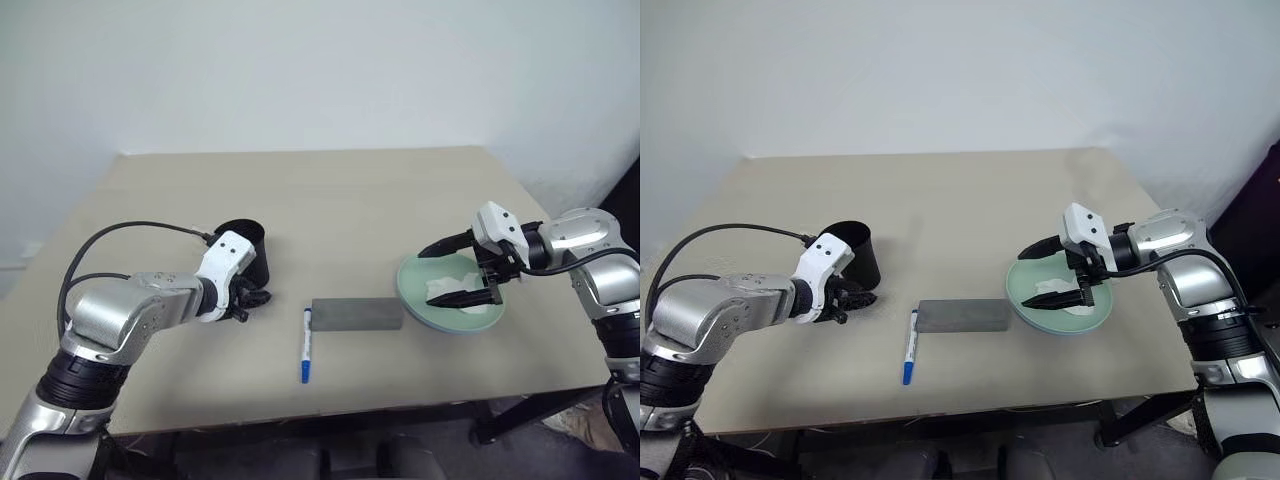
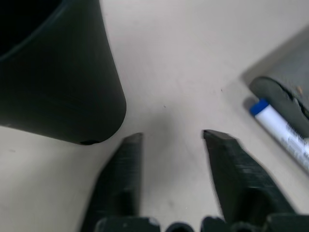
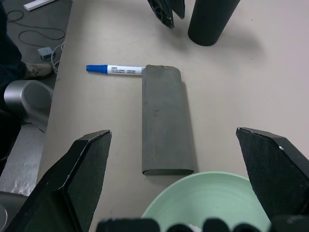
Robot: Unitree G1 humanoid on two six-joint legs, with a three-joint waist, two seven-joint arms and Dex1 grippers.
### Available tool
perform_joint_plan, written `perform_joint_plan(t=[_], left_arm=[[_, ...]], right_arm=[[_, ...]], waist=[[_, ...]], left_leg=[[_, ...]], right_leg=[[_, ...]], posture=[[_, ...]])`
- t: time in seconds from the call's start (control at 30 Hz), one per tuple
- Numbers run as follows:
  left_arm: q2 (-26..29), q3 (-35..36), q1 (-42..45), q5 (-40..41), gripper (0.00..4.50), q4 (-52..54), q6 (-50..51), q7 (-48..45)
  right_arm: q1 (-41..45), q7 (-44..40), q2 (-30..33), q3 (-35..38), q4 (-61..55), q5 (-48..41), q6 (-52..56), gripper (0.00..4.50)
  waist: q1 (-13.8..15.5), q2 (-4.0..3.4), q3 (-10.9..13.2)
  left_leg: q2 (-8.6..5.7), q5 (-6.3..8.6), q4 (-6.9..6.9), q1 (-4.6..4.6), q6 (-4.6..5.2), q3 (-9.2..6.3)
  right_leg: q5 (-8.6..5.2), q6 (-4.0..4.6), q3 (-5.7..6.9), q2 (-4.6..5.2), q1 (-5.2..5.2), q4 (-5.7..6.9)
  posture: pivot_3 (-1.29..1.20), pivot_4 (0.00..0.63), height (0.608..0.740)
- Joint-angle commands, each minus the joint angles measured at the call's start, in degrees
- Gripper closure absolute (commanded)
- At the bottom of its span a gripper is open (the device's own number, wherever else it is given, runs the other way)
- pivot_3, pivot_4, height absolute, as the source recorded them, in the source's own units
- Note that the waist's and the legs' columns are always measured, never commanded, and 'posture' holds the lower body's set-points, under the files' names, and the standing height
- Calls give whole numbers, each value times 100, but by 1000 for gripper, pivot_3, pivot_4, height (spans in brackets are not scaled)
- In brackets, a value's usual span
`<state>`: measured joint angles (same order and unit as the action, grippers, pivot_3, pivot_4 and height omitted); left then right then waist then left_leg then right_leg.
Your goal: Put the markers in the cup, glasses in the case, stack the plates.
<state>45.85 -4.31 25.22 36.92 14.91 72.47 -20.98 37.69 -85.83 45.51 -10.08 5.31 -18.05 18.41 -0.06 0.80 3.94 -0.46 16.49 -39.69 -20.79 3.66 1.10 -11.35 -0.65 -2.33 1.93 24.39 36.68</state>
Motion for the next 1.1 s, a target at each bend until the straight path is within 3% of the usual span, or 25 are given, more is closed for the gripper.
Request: perform_joint_plan(t=[0.03, 0.13, 0.23, 0.37, 0.67, 1.1], left_arm=[[-386, 425, 177, 28, 1058, 208, 489, 262], [-1149, 836, 316, -32, 20, 298, 1150, 731], [-1784, 1188, 476, -35, 20, 481, 1852, 978], [-2060, 1214, 419, 429, 20, 656, 2003, 1261], [-1645, 859, 211, 1790, 20, 822, 2003, 2140], [-1150, 360, -167, 4612, 20, 710, 2003, 3886]], right_arm=[[115, 59, 1, 127, -154, -58, -1, 0], [124, 57, -6, 124, -171, -66, 13, 0], [147, 44, -18, 110, -149, -58, -1, 0], [166, 27, -31, 90, -136, -50, -8, 0], [165, 49, -56, 72, -163, -48, -5, 0], [88, 78, -37, 109, -235, -71, 24, 0]], waist=[[1, 0, 0], [7, 4, -1], [3, 11, -3], [-14, 11, -3], [-10, 11, -3], [1, 11, -3]], left_leg=[[0, 0, 0, 0, 0, 0], [0, 0, 0, 0, 0, -3], [0, 0, -2, -2, 0, -5], [0, 0, -1, 2, -2, -5], [2, 0, 0, 2, -4, -8], [1, 0, 0, 1, -7, -10]], right_leg=[[1, -1, 0, 0, 0, 0], [2, -4, 1, 2, -1, 1], [4, -6, 2, 2, -2, 2], [5, -7, -2, 1, -2, 5], [6, -4, -2, 2, -1, 7], [8, 1, -1, 6, 0, 7]], posture=[[0, 0, 738], [0, 0, 738], [0, 0, 738], [0, 0, 738], [0, 0, 738], [0, 0, 738]])
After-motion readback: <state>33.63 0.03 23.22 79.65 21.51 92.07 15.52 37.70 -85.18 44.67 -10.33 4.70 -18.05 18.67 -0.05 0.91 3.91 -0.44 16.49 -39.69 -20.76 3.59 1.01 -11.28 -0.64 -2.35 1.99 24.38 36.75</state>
